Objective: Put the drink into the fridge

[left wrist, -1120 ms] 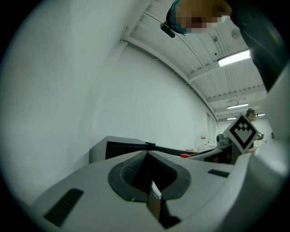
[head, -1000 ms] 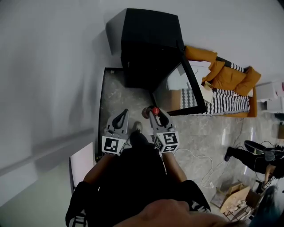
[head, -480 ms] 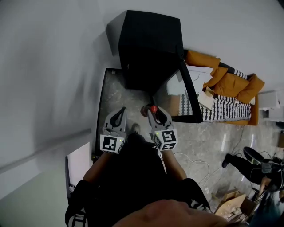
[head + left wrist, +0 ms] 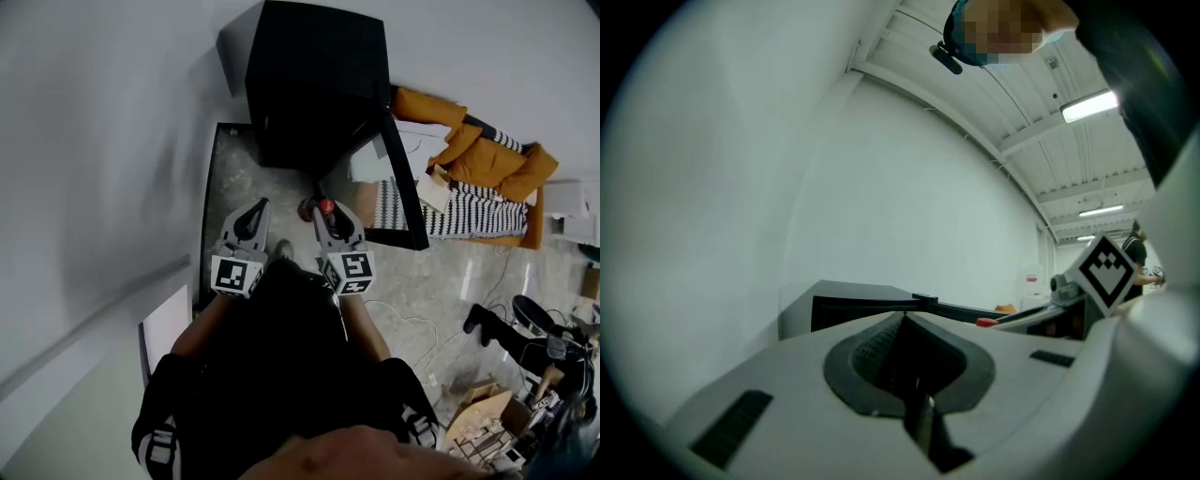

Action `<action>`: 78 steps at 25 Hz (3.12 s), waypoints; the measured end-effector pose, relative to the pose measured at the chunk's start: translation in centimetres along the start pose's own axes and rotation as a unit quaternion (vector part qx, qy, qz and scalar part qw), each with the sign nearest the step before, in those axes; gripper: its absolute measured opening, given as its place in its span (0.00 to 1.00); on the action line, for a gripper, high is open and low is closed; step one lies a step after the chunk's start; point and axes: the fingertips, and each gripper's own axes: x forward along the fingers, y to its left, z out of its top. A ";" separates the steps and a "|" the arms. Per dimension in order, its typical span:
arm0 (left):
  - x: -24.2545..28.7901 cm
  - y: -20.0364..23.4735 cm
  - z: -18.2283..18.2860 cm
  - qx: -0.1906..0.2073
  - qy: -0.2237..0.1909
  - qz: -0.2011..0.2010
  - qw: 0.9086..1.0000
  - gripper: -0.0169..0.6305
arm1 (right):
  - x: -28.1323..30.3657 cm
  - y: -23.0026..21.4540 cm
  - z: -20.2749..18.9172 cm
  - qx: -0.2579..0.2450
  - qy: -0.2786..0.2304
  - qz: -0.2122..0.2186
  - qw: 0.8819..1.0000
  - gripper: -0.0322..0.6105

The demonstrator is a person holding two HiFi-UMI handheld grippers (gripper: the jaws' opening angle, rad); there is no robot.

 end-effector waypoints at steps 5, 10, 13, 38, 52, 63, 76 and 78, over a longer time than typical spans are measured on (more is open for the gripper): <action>2.1 1.7 0.2 0.004 0.004 -0.025 1.000 0.03 | 2.1 -0.2 0.2 0.010 0.013 -0.018 1.000 0.25; 4.2 4.4 0.2 0.006 -0.011 -0.034 0.999 0.03 | 4.7 -0.5 0.9 0.013 0.004 -0.036 0.999 0.24; 5.4 6.0 0.4 0.008 -0.006 -0.039 0.999 0.03 | 6.3 -0.7 1.2 0.011 -0.004 -0.045 0.999 0.24; 13.5 10.7 -0.4 -0.004 0.010 -0.058 0.998 0.03 | 17.4 -4.8 2.3 -0.018 -0.001 -0.051 0.999 0.24; 14.9 11.6 -1.7 -0.022 0.012 -0.021 0.999 0.03 | 21.6 -8.2 -0.5 -0.028 0.031 -0.037 0.998 0.24; 15.2 11.3 -2.8 -0.018 0.025 -0.026 0.999 0.03 | 25.7 -9.7 -2.6 -0.033 0.036 -0.035 0.998 0.24; 15.1 11.5 -3.7 -0.031 0.036 -0.023 0.999 0.03 | 31.2 -11.8 -4.4 -0.046 0.028 -0.044 0.998 0.24; 15.2 11.5 -3.9 -0.033 0.037 -0.021 0.999 0.03 | 31.9 -12.4 -5.1 -0.048 0.037 -0.048 0.997 0.24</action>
